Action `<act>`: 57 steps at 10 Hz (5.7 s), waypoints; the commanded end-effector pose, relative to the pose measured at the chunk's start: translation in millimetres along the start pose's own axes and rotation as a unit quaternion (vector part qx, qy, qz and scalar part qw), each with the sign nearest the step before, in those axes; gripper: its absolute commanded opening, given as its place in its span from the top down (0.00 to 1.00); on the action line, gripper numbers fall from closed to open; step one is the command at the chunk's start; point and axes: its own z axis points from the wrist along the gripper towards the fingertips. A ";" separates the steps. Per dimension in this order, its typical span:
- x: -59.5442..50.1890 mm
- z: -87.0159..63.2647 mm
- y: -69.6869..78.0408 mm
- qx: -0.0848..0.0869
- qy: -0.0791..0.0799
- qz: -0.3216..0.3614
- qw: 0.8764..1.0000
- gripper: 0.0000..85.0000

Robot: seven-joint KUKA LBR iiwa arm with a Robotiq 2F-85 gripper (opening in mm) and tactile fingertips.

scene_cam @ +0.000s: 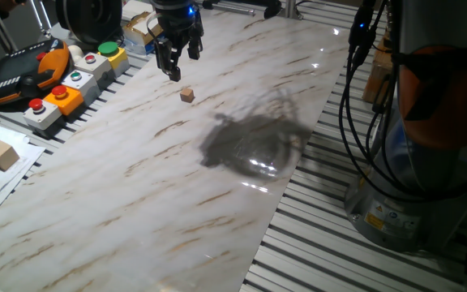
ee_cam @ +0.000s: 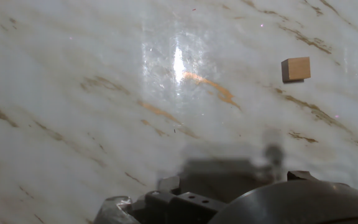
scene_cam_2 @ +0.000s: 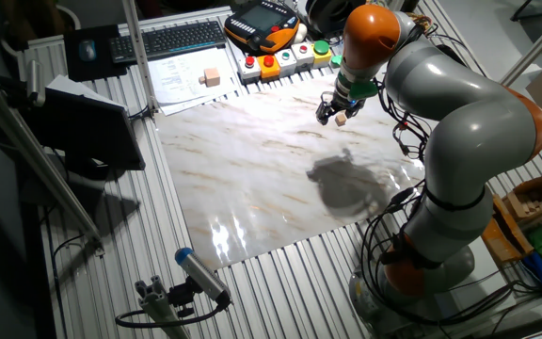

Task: Approach and touch the side of the small block

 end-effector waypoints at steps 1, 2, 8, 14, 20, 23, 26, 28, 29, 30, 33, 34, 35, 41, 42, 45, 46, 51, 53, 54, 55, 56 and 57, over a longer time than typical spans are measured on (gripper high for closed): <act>0.1 0.1 0.0 0.000 0.000 0.000 1.000 0.01; 0.1 -0.5 0.2 0.018 0.001 -0.030 0.999 0.99; 0.0 -1.4 1.1 0.019 0.002 -0.032 0.999 0.99; -0.1 -0.3 0.4 0.019 0.002 -0.032 0.999 0.99; -1.9 23.7 -19.7 -0.001 -0.004 -0.037 0.999 0.99; -1.8 42.1 -33.3 -0.011 -0.005 -0.034 0.999 0.99; -3.7 52.4 -38.6 -0.004 -0.005 -0.027 1.000 0.99; -8.0 62.4 -47.4 -0.007 -0.011 -0.027 1.000 0.99; -10.4 67.0 -51.5 -0.010 -0.012 -0.027 1.000 0.99; -12.2 72.1 -54.3 -0.011 -0.013 -0.026 1.000 0.99; -19.2 86.5 -59.4 -0.002 -0.021 -0.012 1.000 0.99; -21.9 89.7 -63.8 0.000 -0.021 -0.011 1.000 0.99; -24.6 91.2 -68.2 0.004 -0.025 -0.008 1.000 0.99; -33.7 94.3 -66.4 0.025 -0.029 0.010 0.999 0.99; -34.2 96.3 -66.8 0.024 -0.027 0.012 0.999 0.99; -42.1 105.9 -75.6 0.007 -0.018 0.031 0.999 0.99; -43.2 112.5 -80.1 0.002 -0.018 0.035 0.999 0.99; -42.1 115.5 -90.8 0.000 -0.018 0.022 1.000 0.99; -41.9 115.7 -91.0 0.001 -0.022 0.006 1.000 0.99; -41.9 115.7 -91.0 0.011 -0.028 0.000 1.000 0.99; -41.9 115.7 -91.0 0.018 -0.025 0.001 1.000 0.99; -41.9 115.7 -91.0 0.019 -0.017 0.007 1.000 0.99; -41.9 115.7 -91.0 0.019 -0.016 0.014 1.000 0.99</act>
